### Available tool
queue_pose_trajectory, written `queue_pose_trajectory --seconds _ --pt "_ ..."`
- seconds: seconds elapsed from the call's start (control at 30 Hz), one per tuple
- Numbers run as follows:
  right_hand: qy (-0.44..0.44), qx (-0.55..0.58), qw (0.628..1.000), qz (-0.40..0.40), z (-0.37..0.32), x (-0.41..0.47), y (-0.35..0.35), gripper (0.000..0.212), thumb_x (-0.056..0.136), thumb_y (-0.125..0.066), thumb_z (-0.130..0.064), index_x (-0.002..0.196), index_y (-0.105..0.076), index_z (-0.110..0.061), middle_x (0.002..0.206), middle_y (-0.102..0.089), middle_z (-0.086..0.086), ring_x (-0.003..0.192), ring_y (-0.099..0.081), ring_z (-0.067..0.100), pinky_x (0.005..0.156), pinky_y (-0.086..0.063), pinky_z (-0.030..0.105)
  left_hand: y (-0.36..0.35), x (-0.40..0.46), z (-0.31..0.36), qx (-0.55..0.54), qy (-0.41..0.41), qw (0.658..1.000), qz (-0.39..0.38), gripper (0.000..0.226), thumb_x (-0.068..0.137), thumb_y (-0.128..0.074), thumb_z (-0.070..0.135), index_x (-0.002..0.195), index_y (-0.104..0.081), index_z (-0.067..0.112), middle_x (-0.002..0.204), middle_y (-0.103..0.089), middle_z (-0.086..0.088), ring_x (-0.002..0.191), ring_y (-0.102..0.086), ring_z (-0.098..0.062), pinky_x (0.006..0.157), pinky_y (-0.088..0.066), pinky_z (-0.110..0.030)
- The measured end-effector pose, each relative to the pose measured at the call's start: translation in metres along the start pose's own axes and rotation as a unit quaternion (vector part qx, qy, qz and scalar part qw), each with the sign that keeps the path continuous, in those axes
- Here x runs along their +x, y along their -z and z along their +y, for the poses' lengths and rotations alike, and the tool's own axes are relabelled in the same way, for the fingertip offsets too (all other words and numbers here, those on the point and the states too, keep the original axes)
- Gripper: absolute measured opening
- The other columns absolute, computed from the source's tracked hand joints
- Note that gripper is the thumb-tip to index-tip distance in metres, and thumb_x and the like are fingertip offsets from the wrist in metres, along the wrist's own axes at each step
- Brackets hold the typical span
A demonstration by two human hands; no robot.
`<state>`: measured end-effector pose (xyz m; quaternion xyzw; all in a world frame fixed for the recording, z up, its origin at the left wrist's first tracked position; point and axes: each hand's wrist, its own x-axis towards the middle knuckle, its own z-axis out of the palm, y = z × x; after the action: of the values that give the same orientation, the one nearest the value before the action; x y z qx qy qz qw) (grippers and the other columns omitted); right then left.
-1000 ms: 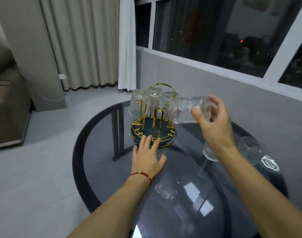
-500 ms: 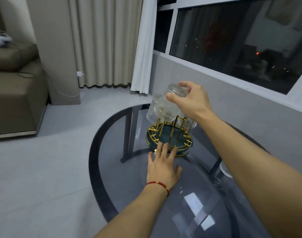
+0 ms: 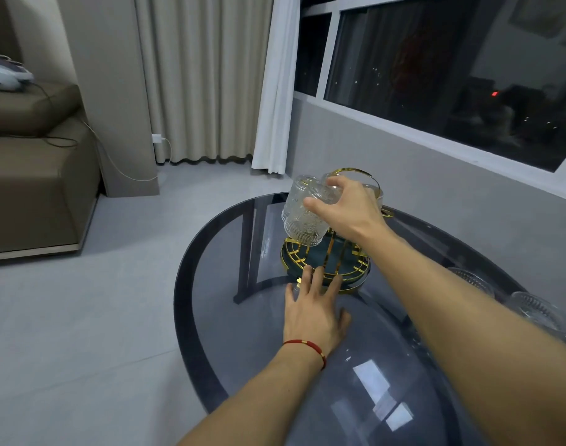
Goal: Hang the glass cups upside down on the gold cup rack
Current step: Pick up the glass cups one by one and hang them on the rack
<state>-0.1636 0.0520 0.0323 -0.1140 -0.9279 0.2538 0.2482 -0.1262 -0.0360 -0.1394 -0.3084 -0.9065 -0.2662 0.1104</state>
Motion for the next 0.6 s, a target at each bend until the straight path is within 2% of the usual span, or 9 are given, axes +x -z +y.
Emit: queue_pose_trajectory --seconds 0.13,0.33,0.43,0.5,0.6 --pt "0.006 -0.051 0.998 -0.023 -0.001 -0.004 -0.011 0.078 0.086 -0.071 -0.06 0.151 -0.057 -0.019 0.149 -0.066 0.007 0.136 -0.061 0.031 0.105 -0.053 0.048 -0.001 0.0 0.0 0.004 -0.001 1.0 0.0 0.061 0.09 -0.052 0.038 0.148 -0.041 0.027 0.16 -0.034 -0.01 0.153 -0.014 -0.03 0.115 -0.027 -0.057" --pt "0.011 -0.121 0.992 -0.018 -0.001 -0.006 -0.021 0.069 0.094 -0.06 -0.063 0.147 -0.06 -0.02 0.14 -0.07 0.009 0.125 -0.066 0.033 0.093 -0.059 0.05 -0.001 0.001 -0.001 0.017 -0.003 1.0 -0.008 0.064 0.091 -0.055 0.041 0.151 -0.037 0.029 0.162 -0.032 -0.01 0.154 -0.013 -0.03 0.117 -0.026 -0.059" --pt "0.015 -0.154 0.987 -0.035 -0.001 -0.011 -0.021 0.068 0.096 -0.057 -0.063 0.148 -0.056 -0.02 0.146 -0.061 0.012 0.135 -0.055 0.034 0.103 -0.051 0.053 0.001 0.002 -0.002 0.033 0.0 0.999 -0.022 0.065 0.092 -0.054 0.042 0.152 -0.034 0.03 0.163 -0.028 -0.009 0.154 -0.012 -0.029 0.117 -0.025 -0.058" --pt "0.027 -0.149 0.988 -0.006 0.001 -0.021 -0.011 0.063 0.098 -0.055 -0.06 0.147 -0.057 -0.02 0.144 -0.058 0.01 0.137 -0.049 0.032 0.108 -0.043 0.051 0.003 0.002 0.001 0.036 -0.003 0.999 -0.019 0.064 0.091 -0.055 0.041 0.151 -0.037 0.029 0.161 -0.03 -0.01 0.153 -0.015 -0.029 0.115 -0.029 -0.057" --pt "0.043 -0.067 0.994 0.081 0.016 -0.052 0.014 0.043 0.1 -0.058 -0.042 0.134 -0.066 -0.018 0.131 -0.063 0.006 0.127 -0.055 0.026 0.105 -0.046 0.047 0.007 -0.001 0.006 0.059 -0.025 0.998 0.001 0.058 0.087 -0.058 0.038 0.143 -0.046 0.026 0.151 -0.039 -0.011 0.144 -0.029 -0.031 0.107 -0.035 -0.054"
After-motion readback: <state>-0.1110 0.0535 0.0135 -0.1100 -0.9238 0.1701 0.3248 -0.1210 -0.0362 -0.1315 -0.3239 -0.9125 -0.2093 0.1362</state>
